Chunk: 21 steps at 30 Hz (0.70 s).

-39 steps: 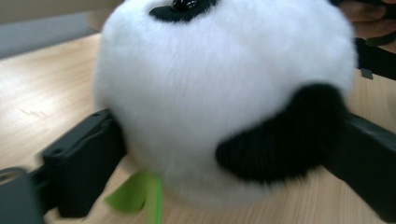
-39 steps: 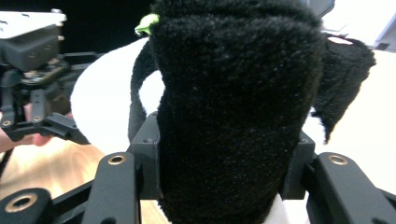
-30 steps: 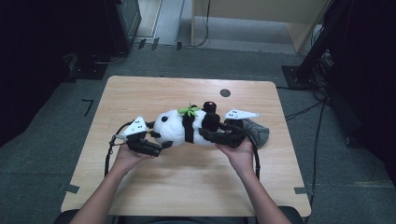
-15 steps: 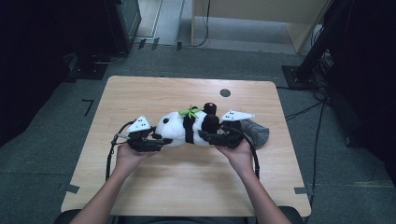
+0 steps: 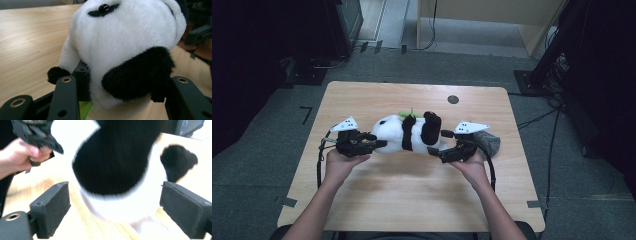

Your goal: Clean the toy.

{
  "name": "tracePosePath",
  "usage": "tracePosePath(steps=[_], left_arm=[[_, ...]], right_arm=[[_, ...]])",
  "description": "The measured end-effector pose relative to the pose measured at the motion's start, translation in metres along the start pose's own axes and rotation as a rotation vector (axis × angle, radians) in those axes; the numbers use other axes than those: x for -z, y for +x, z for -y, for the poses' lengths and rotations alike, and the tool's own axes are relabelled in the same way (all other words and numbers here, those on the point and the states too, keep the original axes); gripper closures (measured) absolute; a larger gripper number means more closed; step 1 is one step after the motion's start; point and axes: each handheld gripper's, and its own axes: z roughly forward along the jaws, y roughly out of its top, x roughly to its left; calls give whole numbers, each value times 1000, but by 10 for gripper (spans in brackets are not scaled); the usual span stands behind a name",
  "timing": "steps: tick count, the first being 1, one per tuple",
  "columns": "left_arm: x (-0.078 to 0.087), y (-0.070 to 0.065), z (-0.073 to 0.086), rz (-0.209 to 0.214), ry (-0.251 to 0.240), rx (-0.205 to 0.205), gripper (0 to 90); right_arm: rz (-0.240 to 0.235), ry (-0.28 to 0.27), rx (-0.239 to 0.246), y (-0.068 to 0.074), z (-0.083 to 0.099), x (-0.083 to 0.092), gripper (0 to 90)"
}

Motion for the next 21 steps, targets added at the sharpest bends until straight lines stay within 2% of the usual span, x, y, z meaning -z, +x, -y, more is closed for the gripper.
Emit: tracePosePath(steps=[5, 8, 9, 10, 12, 13, 15, 17, 19, 20, 21], left_arm=[[3, -1, -4, 38, 7, 45, 482], [-2, -5, -8, 80, 20, 76, 480], [-3, -6, -9, 82, 26, 84, 479], [-4, -7, -9, 94, 23, 93, 478], [-5, -8, -10, 121, 12, 112, 476], [-6, -9, -11, 129, 5, 120, 474], [-9, -13, -12, 126, 8, 102, 472], [-12, -16, -13, 114, 22, 92, 465], [-15, -17, -13, 97, 33, 76, 461], [-16, -18, -13, 89, 38, 65, 457], [-17, -19, -13, 83, 39, 55, 444]], right_arm=[[-8, -12, 70, 3, 3, -4, 24], [3, 22, 104, 8, 5, -8, 15], [12, 30, 116, 9, 5, -9, 0], [10, 22, 129, 10, 5, -9, 0], [62, -30, 195, 15, 6, -6, 0], [84, -50, 209, 17, 6, -5, 0], [134, -57, 219, 21, 5, -4, 2], [184, -38, 213, 23, 7, -6, 39], [207, -17, 210, 22, 11, -9, 78], [208, -12, 211, 21, 12, -9, 148], [217, -12, 232, 21, 14, -8, 178]])
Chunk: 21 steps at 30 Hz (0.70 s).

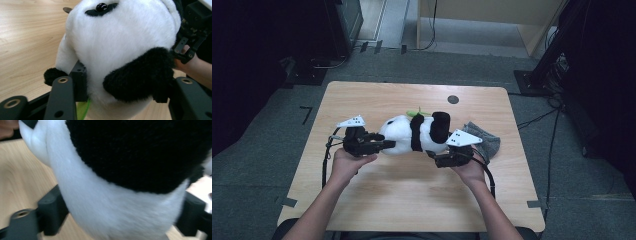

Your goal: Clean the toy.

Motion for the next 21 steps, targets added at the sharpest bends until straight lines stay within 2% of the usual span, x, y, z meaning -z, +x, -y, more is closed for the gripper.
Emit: tracePosePath(steps=[1, 4, 8, 13, 16, 18, 21], left_arm=[[-1, -2, 0, -8, -2, -10, 426], [-5, -8, -1, -45, -10, -75, 319], [-3, -7, -1, -30, -86, -133, 194], [3, -5, 2, -11, -113, -189, 169], [7, -6, 5, -32, -114, -243, 187], [9, -3, 7, -36, -116, -245, 199], [8, 5, 13, -22, -112, -214, 212]], right_arm=[[1, -10, 4, -1, 1, 1, 213], [3, -32, -51, -4, 4, 6, 313], [-14, -38, -125, -10, -3, 11, 371], [-34, -13, -194, -17, -11, 17, 389], [-47, -9, -259, -23, -10, 23, 390], [-49, -8, -311, -28, -8, 27, 391], [-42, -11, -333, -33, -7, 34, 391]])
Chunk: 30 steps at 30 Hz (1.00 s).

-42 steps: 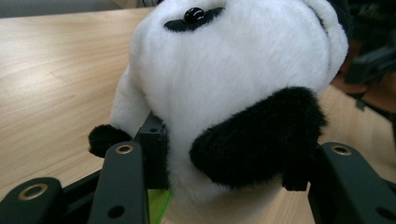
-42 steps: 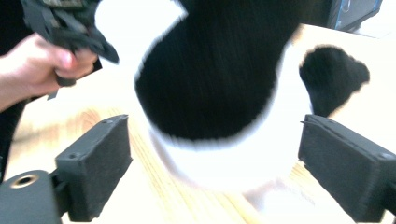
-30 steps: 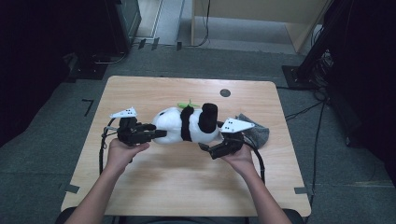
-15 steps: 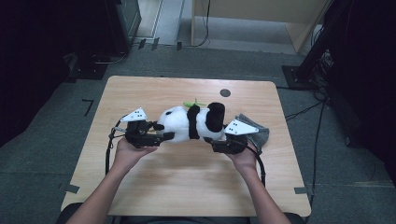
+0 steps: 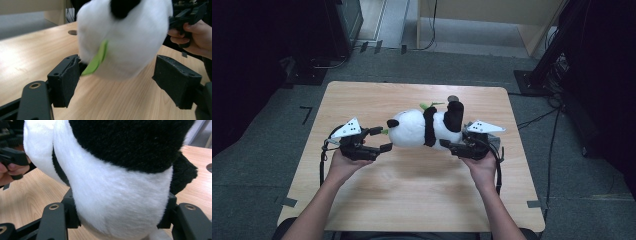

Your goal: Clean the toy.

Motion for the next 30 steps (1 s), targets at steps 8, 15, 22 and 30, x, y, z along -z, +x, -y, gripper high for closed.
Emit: tracePosePath(steps=[8, 15, 22, 30], left_arm=[[-10, 0, 10, 44, 5, -19, 179], [-10, -4, 14, 101, 9, -38, 104], [-22, -13, 23, -45, 82, -33, 158], [-12, -5, 12, -64, 82, 65, 456]], right_arm=[[-67, 60, -19, 2, 1, 0, 388], [-159, 93, -56, 2, 2, -4, 388], [-130, 122, -1, 13, 4, -21, 375], [-117, 106, -22, 5, 11, -34, 193]])
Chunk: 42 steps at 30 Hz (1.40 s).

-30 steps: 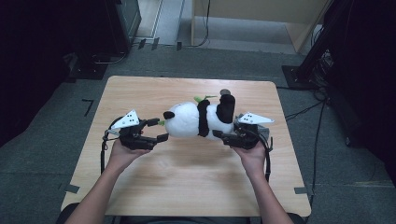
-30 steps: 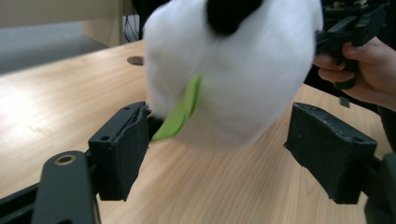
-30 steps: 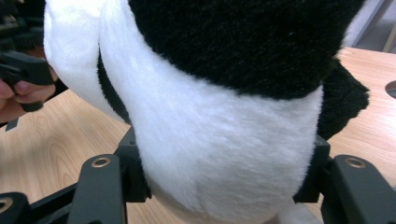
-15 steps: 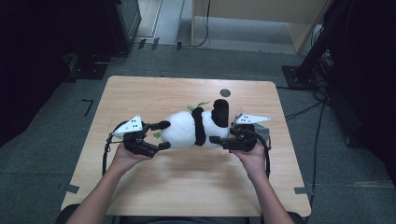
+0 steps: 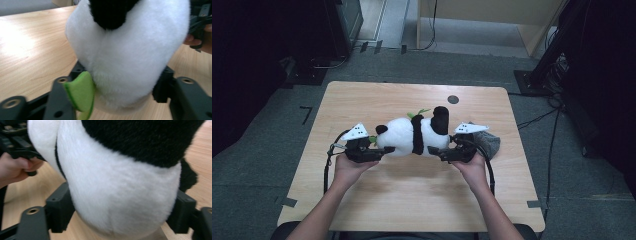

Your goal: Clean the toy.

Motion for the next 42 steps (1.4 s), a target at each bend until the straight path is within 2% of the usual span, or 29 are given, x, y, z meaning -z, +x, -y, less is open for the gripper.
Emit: tracePosePath(steps=[1, 3, 5, 7, 10, 11, 13, 14, 15, 16, 19, 21, 23, 25, 27, 28, 30, 31, 33, 37, 39, 41, 42], left_arm=[[1, 2, 0, 6, -2, 17, 488], [3, 9, -1, 64, -18, 89, 517], [7, 18, -2, 110, -37, 165, 538], [11, 22, -3, 120, -53, 168, 554], [20, 22, -9, 120, -75, 165, 558], [22, 22, -10, 131, -84, 173, 558], [23, 24, -11, 193, -91, 206, 557], [22, 24, -12, 219, -91, 226, 556], [20, 24, -12, 227, -81, 230, 554], [18, 22, -11, 218, -83, 231, 548], [14, 21, -12, 217, -76, 245, 535], [11, 18, -12, 197, -62, 218, 518], [8, 16, -12, 197, -46, 207, 486], [6, 15, -12, 194, -29, 194, 423], [4, 12, -13, 177, -23, 147, 370], [4, 10, -13, 167, -31, 114, 330], [4, 8, -13, 152, -52, 73, 255], [4, 8, -13, 140, -56, 51, 224], [4, 8, -11, 129, -33, 11, 200], [5, 8, -8, 120, -10, -23, 198], [6, 9, -7, 122, -13, -30, 197], [7, 10, -6, 129, -17, -21, 197], [7, 10, -5, 127, -19, -30, 197]], right_arm=[[3, 2, 10, -1, 1, -2, 164], [8, -5, 38, -1, 2, -3, 122], [-26, -3, 79, 0, 1, -2, 85], [-53, -4, 117, 0, 1, 0, 74], [-54, 2, 126, -1, 1, 2, 57], [-33, 6, 129, -2, 2, 2, 57], [-5, -6, 138, -1, 1, 1, 57], [-43, -16, 159, 0, 1, 3, 66], [-63, -34, 193, 3, 0, 3, 76], [-60, -31, 235, 9, -1, 3, 88], [68, 26, 351, 22, 3, -6, 104], [119, 79, 381, 24, 9, -11, 193], [117, 88, 360, 21, 10, -11, 254], [79, 85, 328, 15, 9, -6, 314], [69, 75, 317, 11, 8, -3, 338], [71, 76, 307, 11, 7, -1, 343], [63, 74, 287, 10, 6, 0, 348], [52, 75, 262, 9, 5, 0, 348], [32, 82, 216, 8, 3, 0, 349], [20, 89, 171, 9, 2, -1, 347], [16, 70, 147, 9, 2, 1, 347], [-3, 45, 108, 8, 0, 3, 347], [-16, 41, 90, 7, -1, 4, 347]])
